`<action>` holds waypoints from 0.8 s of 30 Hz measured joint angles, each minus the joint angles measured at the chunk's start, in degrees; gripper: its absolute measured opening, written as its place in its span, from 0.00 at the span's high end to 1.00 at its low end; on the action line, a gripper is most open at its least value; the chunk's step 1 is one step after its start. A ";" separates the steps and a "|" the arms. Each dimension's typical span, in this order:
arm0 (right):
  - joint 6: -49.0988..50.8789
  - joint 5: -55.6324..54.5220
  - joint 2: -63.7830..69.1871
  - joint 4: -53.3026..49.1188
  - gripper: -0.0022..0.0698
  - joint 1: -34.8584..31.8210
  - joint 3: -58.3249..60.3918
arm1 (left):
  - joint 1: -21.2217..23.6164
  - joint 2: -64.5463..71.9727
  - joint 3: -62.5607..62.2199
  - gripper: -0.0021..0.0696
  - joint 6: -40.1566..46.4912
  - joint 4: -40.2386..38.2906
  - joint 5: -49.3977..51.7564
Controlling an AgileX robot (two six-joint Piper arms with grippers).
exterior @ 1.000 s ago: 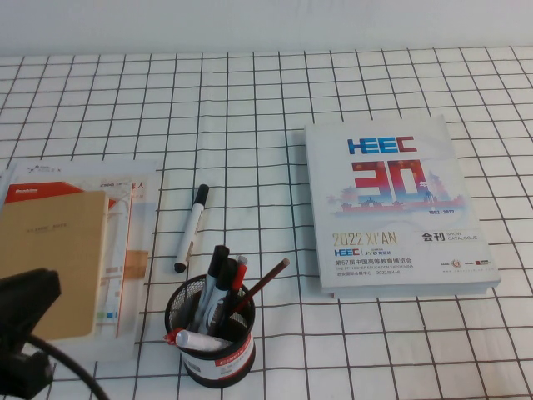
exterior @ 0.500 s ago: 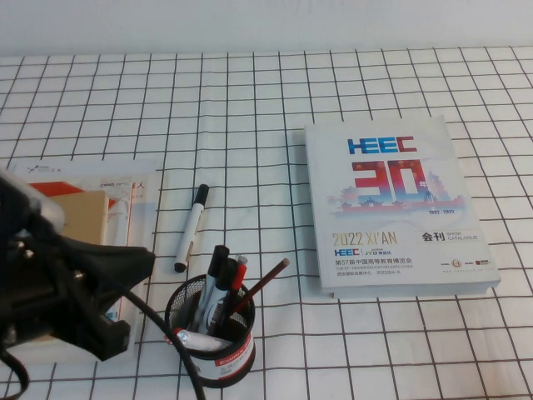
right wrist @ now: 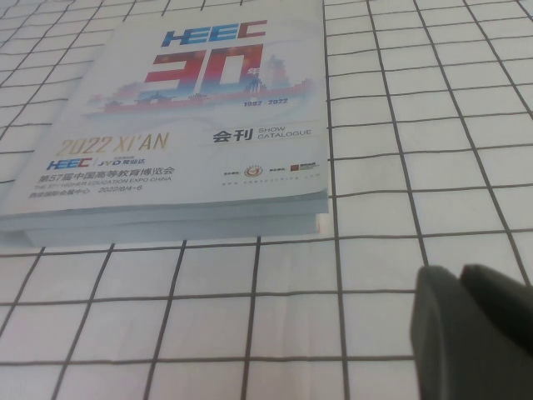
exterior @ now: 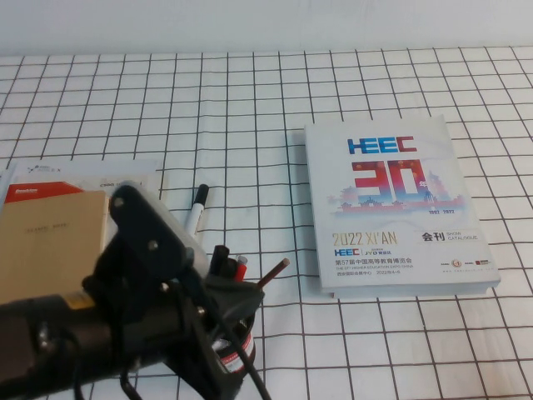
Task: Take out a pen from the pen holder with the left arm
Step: 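Take a marker out of the pen holder and lay it on the table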
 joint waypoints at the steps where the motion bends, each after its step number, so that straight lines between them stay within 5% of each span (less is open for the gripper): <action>1: 0.00 0.00 0.00 0.00 0.99 0.00 0.00 | -1.12 0.36 0.00 0.98 0.00 0.00 -0.84; 8: 0.00 0.00 0.00 0.00 0.99 0.00 0.00 | -5.18 2.02 -0.18 0.94 1.63 1.87 -2.98; 16: 0.00 0.00 0.00 0.00 0.99 0.00 0.00 | -5.24 3.01 -1.14 0.40 4.99 1.90 -8.65; 24: 0.00 0.00 0.00 0.00 0.99 0.00 0.00 | -5.24 10.17 -2.12 0.37 5.71 1.79 -14.51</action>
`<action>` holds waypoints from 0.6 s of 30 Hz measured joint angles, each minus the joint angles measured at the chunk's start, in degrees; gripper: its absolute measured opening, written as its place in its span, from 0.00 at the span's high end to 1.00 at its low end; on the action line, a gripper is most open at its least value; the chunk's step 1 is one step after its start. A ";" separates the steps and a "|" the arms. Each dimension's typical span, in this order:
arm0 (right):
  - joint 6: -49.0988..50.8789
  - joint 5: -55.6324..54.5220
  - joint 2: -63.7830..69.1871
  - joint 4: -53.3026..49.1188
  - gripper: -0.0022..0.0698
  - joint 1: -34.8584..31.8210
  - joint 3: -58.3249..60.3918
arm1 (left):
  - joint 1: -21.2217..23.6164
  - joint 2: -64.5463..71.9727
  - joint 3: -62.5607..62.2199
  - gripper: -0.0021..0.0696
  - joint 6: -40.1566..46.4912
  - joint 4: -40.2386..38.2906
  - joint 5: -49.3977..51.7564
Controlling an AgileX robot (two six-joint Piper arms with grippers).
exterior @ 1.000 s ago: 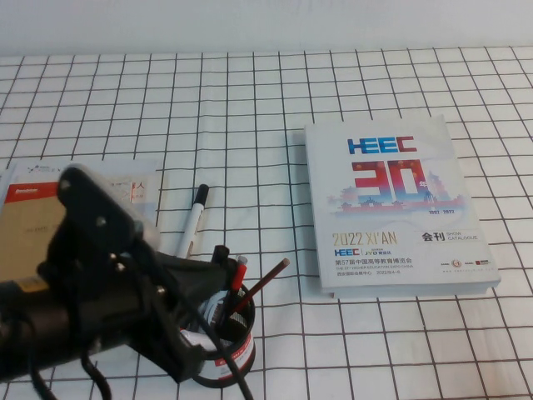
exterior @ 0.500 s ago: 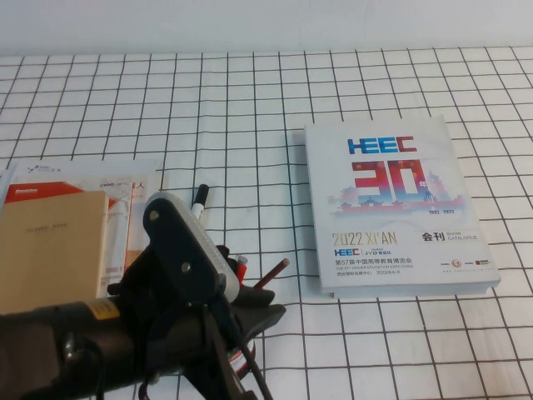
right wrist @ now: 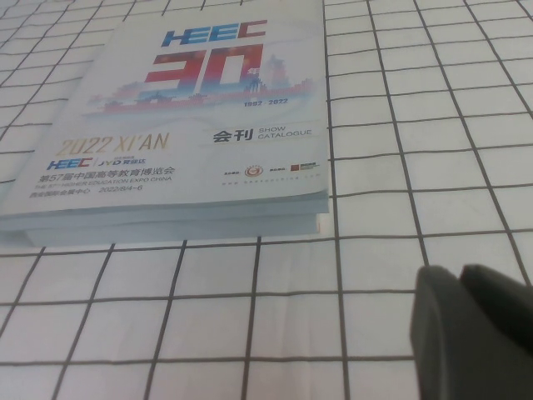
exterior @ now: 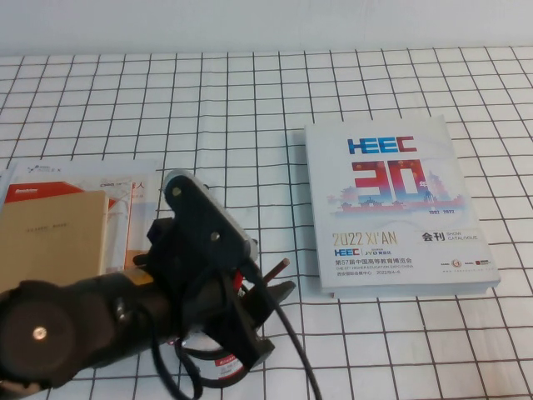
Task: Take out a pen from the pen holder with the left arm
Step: 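Take a marker out of the pen holder and lay it on the table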
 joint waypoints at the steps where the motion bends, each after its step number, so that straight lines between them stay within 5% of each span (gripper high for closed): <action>1: 0.00 0.00 0.00 0.00 0.99 0.00 0.00 | 0.00 0.97 -0.49 0.37 0.00 0.00 -0.18; 18: 0.00 0.00 0.00 0.00 0.99 0.00 0.00 | 0.00 10.60 -5.88 0.37 1.35 -0.21 -2.17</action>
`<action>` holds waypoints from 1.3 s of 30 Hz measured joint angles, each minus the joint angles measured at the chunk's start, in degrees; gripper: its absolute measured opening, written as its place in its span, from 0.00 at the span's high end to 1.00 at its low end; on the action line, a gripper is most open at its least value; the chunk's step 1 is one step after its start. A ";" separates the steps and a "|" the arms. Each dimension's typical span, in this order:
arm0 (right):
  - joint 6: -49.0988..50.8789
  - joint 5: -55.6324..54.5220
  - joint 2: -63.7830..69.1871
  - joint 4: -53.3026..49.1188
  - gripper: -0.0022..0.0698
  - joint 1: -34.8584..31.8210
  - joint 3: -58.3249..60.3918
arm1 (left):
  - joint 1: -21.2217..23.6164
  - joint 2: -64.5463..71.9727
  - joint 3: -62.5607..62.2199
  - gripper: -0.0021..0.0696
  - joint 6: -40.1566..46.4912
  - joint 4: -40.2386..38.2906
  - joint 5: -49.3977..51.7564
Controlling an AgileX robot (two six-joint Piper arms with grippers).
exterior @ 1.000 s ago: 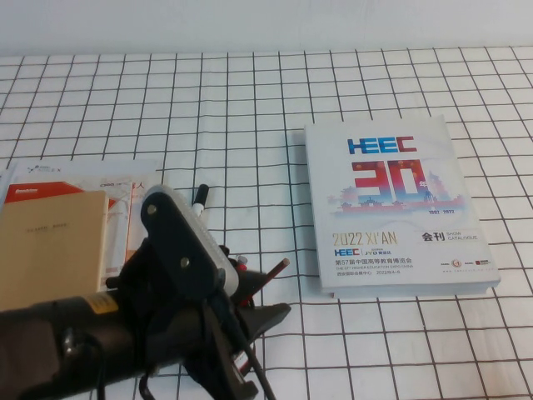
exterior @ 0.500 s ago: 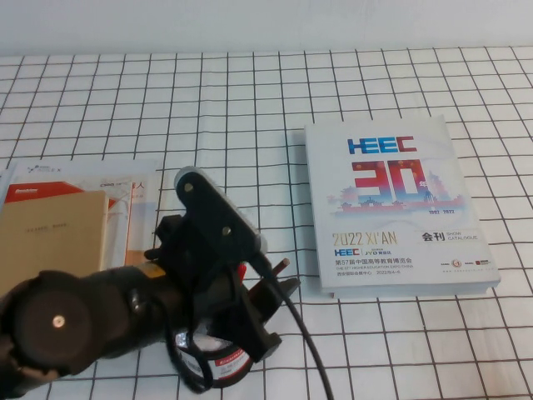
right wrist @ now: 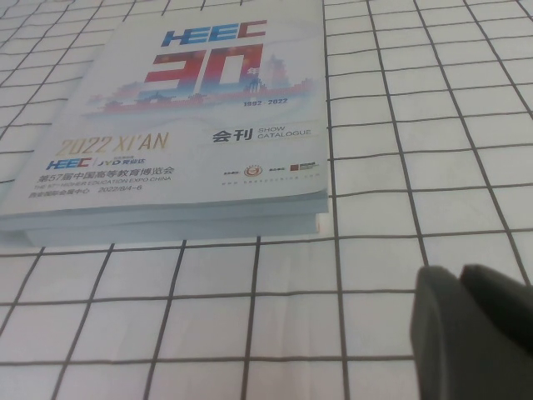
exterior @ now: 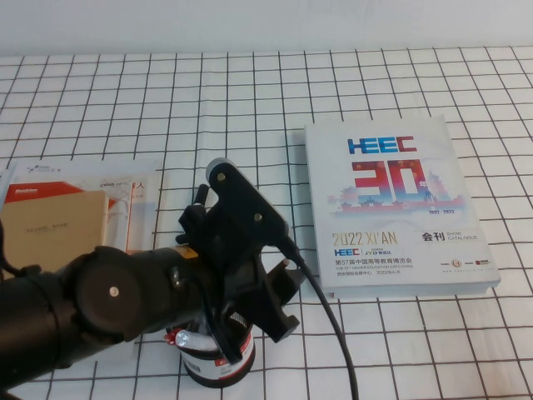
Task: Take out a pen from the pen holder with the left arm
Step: 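Take a marker out of the pen holder and lay it on the table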
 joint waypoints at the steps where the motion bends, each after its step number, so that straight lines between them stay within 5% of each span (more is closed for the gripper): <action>1: 0.00 0.00 0.00 0.00 0.99 0.00 0.00 | 0.00 0.45 0.00 0.38 0.08 0.00 -0.43; 23: 0.00 0.00 0.00 0.00 0.99 0.00 0.00 | 0.00 1.46 0.00 0.94 0.40 -0.21 -2.20; 39: 0.00 0.00 0.00 0.00 0.99 0.00 0.00 | 0.00 -7.57 -7.09 0.97 -0.38 -1.34 6.07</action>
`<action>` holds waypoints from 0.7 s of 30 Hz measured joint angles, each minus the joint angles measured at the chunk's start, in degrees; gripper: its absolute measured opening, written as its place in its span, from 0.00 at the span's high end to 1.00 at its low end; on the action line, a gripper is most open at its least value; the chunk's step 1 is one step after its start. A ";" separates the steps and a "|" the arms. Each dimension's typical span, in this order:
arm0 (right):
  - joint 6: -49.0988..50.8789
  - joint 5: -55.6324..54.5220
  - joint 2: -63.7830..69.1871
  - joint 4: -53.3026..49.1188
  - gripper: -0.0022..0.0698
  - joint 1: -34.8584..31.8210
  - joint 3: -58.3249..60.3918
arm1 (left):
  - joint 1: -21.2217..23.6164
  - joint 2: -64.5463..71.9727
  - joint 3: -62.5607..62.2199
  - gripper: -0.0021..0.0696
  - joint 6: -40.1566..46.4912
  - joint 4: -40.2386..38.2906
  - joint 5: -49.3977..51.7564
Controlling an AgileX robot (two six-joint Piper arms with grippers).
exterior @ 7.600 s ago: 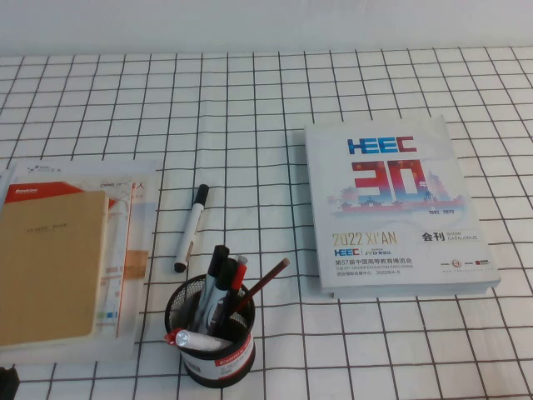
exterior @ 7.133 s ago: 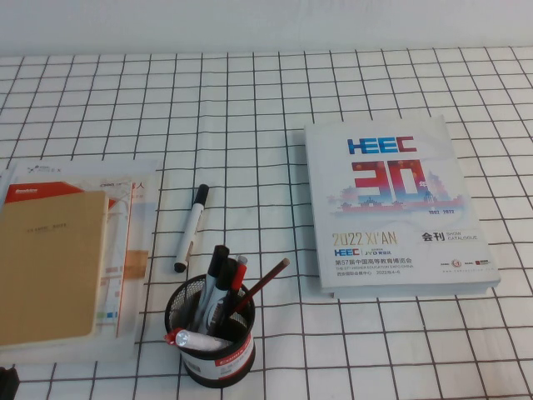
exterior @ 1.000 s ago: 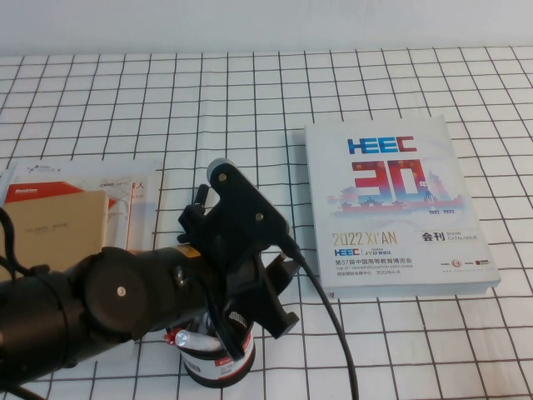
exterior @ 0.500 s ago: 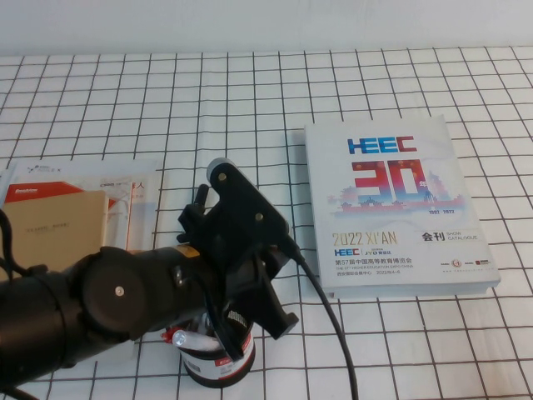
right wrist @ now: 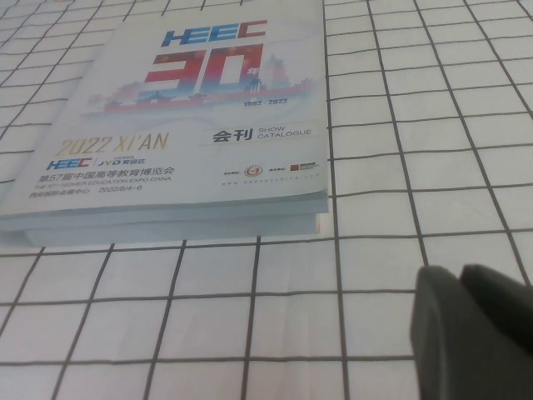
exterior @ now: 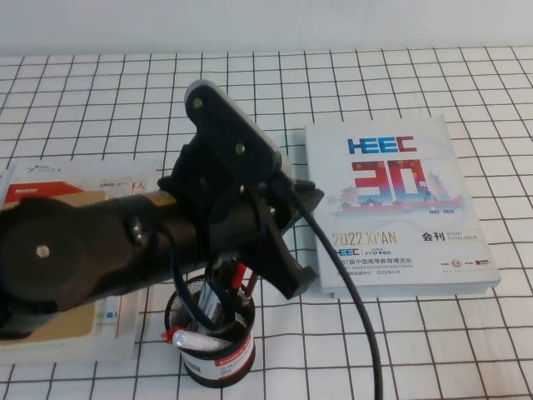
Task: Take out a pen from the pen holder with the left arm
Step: 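Take a marker out of the pen holder and lay it on the table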
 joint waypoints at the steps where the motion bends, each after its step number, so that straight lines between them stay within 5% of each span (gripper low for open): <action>1: 0.00 0.00 0.00 0.00 0.99 0.00 0.00 | 0.00 -0.15 -0.69 0.97 -0.43 0.00 0.69; 21: 0.00 0.00 0.00 0.00 0.99 0.00 0.00 | 0.00 -0.94 -5.39 0.97 -4.78 2.31 6.50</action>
